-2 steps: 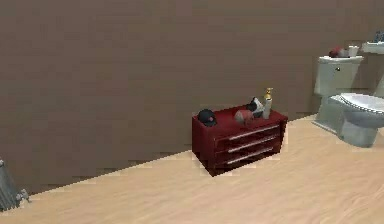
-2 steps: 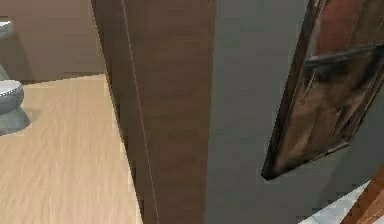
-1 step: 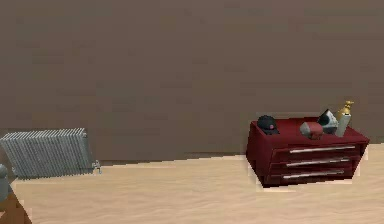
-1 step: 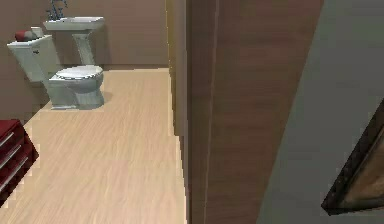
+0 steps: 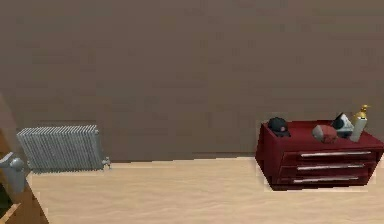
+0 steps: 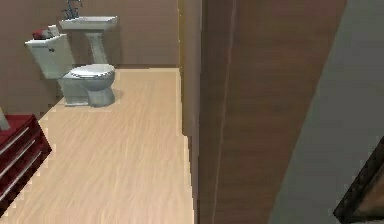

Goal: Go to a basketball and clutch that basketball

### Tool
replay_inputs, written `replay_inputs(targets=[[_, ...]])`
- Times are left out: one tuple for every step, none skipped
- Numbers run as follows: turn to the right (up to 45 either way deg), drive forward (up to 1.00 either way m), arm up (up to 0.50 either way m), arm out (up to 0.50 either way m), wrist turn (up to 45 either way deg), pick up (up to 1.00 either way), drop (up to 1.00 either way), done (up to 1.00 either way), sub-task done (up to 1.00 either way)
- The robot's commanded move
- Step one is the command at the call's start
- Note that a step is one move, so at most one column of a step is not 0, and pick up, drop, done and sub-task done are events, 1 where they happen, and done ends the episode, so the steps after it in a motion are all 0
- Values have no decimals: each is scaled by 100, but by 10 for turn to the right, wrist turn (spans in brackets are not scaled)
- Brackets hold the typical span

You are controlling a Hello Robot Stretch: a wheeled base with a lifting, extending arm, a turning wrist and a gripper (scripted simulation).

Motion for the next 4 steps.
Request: replay_inputs(targets=[[0,30,0,0,0,0,0,0,0],[450,0,0,0,0,0,0,0,0],[420,0,0,0,0,0,0,0,0],[0,100,0,0,0,0,0,0,0]])
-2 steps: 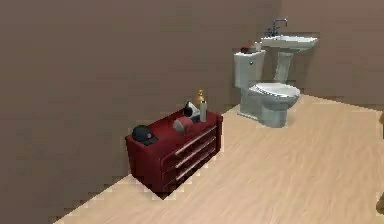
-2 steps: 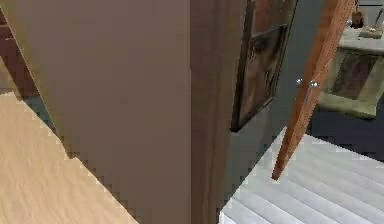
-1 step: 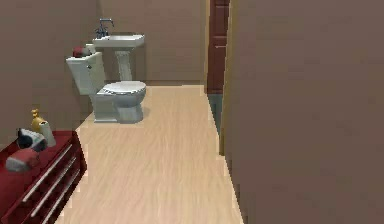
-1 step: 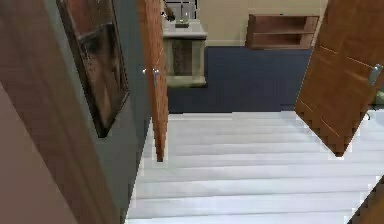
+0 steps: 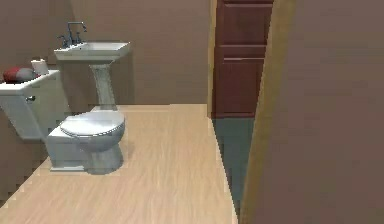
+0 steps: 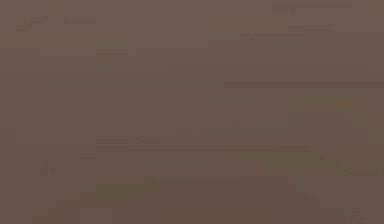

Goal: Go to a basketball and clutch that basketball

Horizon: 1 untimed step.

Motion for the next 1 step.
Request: replay_inputs(targets=[[0,100,0,0,0,0,0,0,0]])
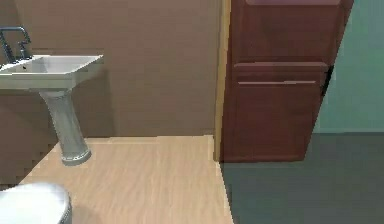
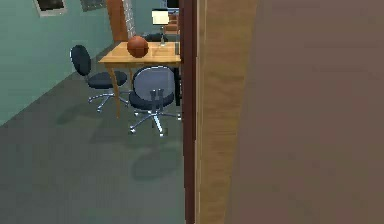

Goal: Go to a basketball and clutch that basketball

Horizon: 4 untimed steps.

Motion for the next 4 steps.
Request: replay_inputs(targets=[[60,0,0,0,0,0,0,0,0],[0,25,0,0,0,0,0,0,0],[330,0,0,0,0,0,0,0,0],[0,20,0,0,0,0,0,0,0]])
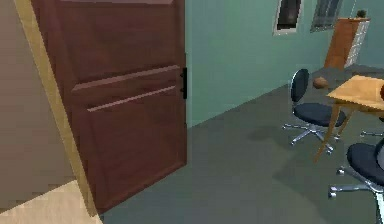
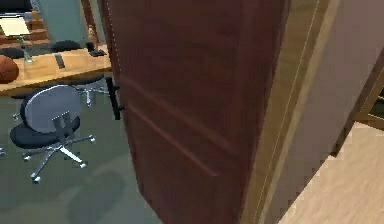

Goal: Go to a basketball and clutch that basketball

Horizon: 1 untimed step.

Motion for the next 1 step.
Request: replay_inputs(targets=[[450,0,0,0,0,0,0,0,0]])
